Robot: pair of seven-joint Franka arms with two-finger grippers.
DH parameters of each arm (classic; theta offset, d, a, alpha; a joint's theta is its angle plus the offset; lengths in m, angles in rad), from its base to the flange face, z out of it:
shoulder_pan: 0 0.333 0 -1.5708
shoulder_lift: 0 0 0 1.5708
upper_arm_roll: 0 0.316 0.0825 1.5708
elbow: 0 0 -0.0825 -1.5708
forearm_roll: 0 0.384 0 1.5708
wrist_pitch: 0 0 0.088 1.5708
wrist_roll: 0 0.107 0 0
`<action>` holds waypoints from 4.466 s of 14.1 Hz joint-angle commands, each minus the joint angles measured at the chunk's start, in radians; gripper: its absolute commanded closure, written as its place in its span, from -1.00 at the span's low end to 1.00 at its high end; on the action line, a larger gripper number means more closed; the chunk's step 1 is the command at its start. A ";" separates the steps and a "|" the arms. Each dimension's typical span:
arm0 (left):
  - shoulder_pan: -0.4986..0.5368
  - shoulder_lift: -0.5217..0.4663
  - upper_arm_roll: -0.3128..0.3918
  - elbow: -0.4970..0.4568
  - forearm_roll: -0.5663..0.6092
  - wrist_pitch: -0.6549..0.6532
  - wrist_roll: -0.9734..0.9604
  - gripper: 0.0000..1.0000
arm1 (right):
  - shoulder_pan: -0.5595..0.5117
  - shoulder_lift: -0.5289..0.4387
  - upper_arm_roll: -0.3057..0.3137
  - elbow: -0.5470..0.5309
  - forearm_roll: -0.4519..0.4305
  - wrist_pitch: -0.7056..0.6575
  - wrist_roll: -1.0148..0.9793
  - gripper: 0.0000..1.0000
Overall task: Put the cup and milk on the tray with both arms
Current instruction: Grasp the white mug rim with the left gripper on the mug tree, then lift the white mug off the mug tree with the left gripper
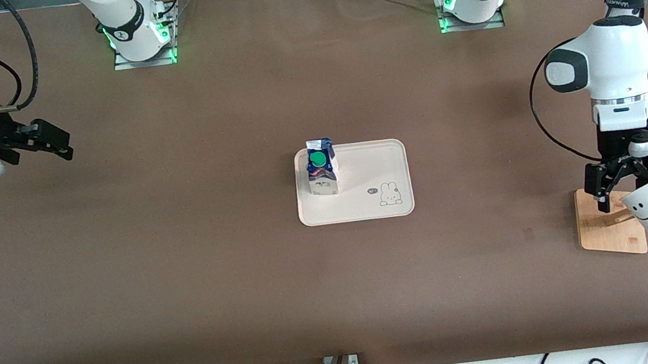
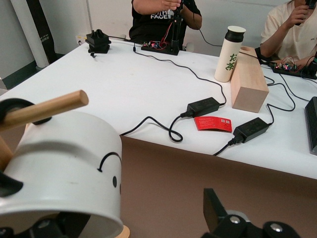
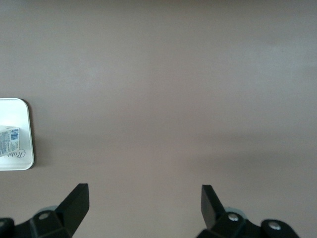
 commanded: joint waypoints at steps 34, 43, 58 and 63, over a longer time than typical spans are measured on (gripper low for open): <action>0.004 -0.007 -0.022 0.038 -0.094 0.009 0.023 1.00 | -0.001 -0.001 0.003 0.012 -0.013 0.001 0.001 -1.00; -0.004 -0.137 -0.166 -0.063 -0.104 -0.054 0.014 1.00 | -0.001 -0.001 0.003 0.012 -0.013 0.001 -0.001 -1.00; -0.007 -0.165 -0.205 0.125 -0.091 -0.863 0.002 1.00 | -0.011 0.006 -0.002 0.010 -0.010 0.001 0.001 -1.00; -0.021 -0.108 -0.196 0.354 0.103 -1.338 -0.014 1.00 | -0.011 0.006 -0.002 0.010 -0.010 0.003 0.001 -1.00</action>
